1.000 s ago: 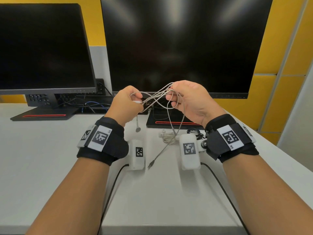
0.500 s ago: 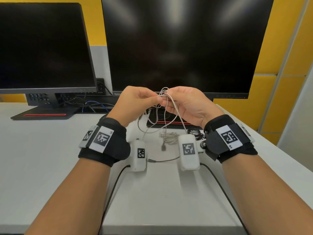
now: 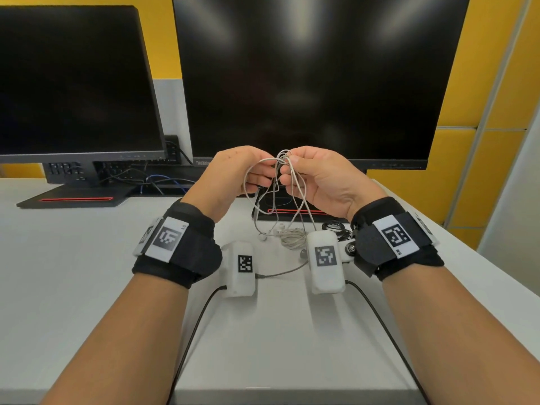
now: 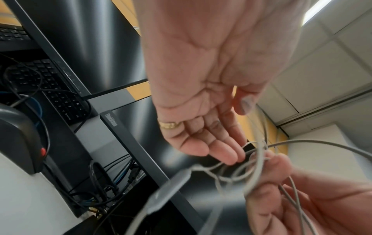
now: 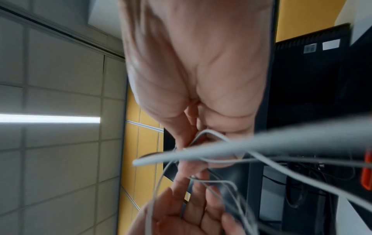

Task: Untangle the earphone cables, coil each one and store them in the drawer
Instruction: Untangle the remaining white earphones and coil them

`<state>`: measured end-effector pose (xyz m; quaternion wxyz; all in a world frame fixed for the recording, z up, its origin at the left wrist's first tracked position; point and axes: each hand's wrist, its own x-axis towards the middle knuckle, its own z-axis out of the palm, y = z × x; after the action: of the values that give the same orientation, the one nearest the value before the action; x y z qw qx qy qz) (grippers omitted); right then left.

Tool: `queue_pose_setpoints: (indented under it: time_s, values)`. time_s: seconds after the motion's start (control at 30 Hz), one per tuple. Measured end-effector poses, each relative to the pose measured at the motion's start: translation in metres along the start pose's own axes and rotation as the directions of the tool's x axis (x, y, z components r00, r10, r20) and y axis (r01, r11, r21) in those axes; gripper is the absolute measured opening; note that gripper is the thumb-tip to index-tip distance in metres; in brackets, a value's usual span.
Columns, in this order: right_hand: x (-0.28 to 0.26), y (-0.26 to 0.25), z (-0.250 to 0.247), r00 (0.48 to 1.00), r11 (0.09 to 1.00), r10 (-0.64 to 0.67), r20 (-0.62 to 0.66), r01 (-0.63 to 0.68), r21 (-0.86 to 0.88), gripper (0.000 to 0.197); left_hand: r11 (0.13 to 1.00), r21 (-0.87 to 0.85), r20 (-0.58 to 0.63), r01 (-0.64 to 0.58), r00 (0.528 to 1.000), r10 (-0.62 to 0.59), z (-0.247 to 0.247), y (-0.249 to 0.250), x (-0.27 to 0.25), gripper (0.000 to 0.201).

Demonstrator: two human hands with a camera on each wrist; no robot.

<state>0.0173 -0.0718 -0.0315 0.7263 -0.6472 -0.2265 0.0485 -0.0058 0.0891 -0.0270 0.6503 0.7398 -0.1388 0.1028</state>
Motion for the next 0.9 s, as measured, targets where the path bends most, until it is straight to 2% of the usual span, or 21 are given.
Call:
queue_pose_setpoints:
  time_s: [0.1,0.13,0.2,0.23,0.27,0.4,0.53,0.63,0.7,0.77,0.83,0.9]
  values:
    - [0.000,0.000,-0.001,1.000,1.000,-0.004,0.014,0.004,0.021,0.019,0.986,0.052,0.013,0.161,0.987,-0.162,0.004,0.009,-0.003,0.021]
    - [-0.001,0.000,-0.001,1.000,1.000,-0.004,0.023,0.003,0.030,0.020,0.987,0.087,0.011,0.133,0.991,-0.134,0.003,0.007,-0.003,0.017]
    - [-0.002,-0.001,-0.001,0.999,0.999,0.001,0.050,-0.003,0.042,0.021,0.979,0.195,0.020,-0.063,0.998,0.060,0.002,-0.001,0.000,0.013]
    - [-0.002,0.000,-0.001,0.998,0.999,0.004,0.060,-0.006,0.044,0.022,0.961,0.221,0.046,-0.168,0.986,0.162,-0.001,-0.006,-0.003,0.015]
    - [-0.002,0.000,-0.001,0.998,0.999,0.004,0.066,-0.007,0.044,0.022,0.951,0.218,0.064,-0.220,0.975,0.211,-0.003,-0.011,-0.005,0.017]
    - [-0.001,0.000,-0.002,0.997,0.998,0.007,0.071,-0.011,0.059,0.021,0.944,0.203,0.031,-0.259,0.965,0.259,-0.004,-0.016,0.001,0.019]
    - [0.000,-0.001,-0.004,0.997,0.997,0.019,0.077,-0.025,0.078,0.020,0.946,0.209,-0.053,-0.248,0.963,0.264,-0.007,-0.017,0.003,0.008]
    - [0.000,-0.001,-0.006,0.997,0.997,0.014,0.070,-0.019,0.069,0.020,0.956,0.183,-0.222,-0.228,0.938,0.267,-0.013,-0.019,0.007,0.009]
    - [0.000,-0.001,-0.008,0.997,0.997,0.008,0.070,-0.014,0.074,0.021,0.975,0.139,-0.353,-0.172,0.912,0.211,-0.018,-0.022,0.011,0.009]
    - [0.000,-0.002,-0.009,0.998,0.997,0.007,0.070,-0.012,0.079,0.021,0.993,0.100,-0.439,-0.065,0.892,0.103,-0.024,-0.028,0.014,0.010]
    - [-0.001,-0.003,-0.009,0.998,0.995,0.005,0.065,-0.011,0.094,0.020,0.987,0.156,-0.442,0.029,0.896,0.043,-0.027,-0.031,0.017,0.013]
    - [-0.001,-0.002,-0.008,0.999,0.995,0.008,0.053,-0.013,0.098,0.019,0.971,0.240,-0.341,0.010,0.937,0.074,-0.024,-0.028,0.015,0.031]
